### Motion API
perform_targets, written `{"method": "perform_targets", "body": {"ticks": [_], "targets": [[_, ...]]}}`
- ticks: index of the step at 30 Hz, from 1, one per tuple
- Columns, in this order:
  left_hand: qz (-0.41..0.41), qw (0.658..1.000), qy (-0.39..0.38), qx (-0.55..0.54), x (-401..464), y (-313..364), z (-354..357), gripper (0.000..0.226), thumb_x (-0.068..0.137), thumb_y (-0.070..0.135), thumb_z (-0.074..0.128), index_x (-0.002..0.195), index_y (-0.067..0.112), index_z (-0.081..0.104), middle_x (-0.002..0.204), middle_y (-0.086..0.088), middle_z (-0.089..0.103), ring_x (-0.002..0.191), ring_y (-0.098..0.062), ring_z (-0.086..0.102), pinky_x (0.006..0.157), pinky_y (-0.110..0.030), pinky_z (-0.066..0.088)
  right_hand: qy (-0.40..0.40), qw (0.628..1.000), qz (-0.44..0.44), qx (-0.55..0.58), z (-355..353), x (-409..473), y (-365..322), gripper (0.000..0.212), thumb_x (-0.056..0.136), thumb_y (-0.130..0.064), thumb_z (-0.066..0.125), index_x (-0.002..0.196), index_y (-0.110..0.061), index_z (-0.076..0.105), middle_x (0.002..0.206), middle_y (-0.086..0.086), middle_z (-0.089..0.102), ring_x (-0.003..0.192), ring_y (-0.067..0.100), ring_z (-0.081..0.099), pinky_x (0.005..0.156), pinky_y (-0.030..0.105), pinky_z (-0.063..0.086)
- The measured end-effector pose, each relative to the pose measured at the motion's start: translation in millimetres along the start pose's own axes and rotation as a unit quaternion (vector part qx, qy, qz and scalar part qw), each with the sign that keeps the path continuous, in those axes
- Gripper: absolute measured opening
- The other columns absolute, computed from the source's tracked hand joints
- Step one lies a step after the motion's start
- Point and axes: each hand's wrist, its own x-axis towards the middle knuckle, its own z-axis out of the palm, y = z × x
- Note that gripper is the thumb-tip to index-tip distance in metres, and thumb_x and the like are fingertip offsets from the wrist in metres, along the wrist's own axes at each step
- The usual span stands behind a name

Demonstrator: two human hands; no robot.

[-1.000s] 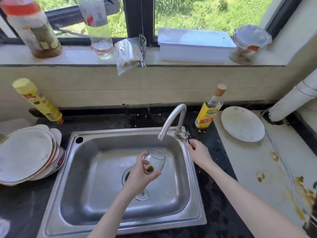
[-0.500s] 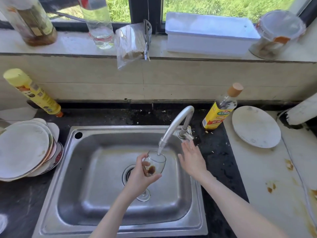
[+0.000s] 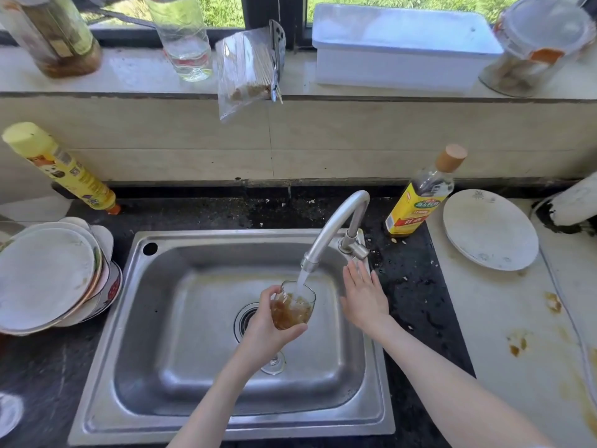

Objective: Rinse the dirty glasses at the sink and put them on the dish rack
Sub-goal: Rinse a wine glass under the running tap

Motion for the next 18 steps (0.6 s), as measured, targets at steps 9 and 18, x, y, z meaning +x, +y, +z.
{"method": "perform_targets", "body": {"ticks": [9, 18], "targets": [[-0.006, 1.0, -0.01, 0.005, -2.6, -1.1, 0.2, 0.069, 0.071, 0.015, 0.079, 0.119, 0.033, 0.032, 0.104, 0.015, 0.048, 0.093, 0.003, 0.054, 0.072, -0.002, 0.041, 0.037, 0.996, -0.021, 0.076, -5.5, -4.4, 0.2, 0.054, 0.099, -0.025, 0.034, 0.148, -0.009, 0.017, 0.158, 0.006, 0.011, 0.146, 0.023, -0.004, 0.118, 0.037, 0.0], [-0.106, 0.99, -0.03, -0.091, -0.4, 2.9, 1.7, 0.055, 0.078, 0.026, 0.073, 0.123, 0.023, 0.041, 0.105, -0.002, 0.061, 0.088, -0.018, 0.065, 0.074, -0.036, 0.058, -0.139, 0.777, 0.082, 0.609, -19.5, -47.2, -32.5, 0.029, 0.098, -0.024, 0.045, 0.115, -0.006, 0.059, 0.095, 0.007, 0.066, 0.076, 0.019, 0.065, 0.075, 0.03, 0.056]]}}
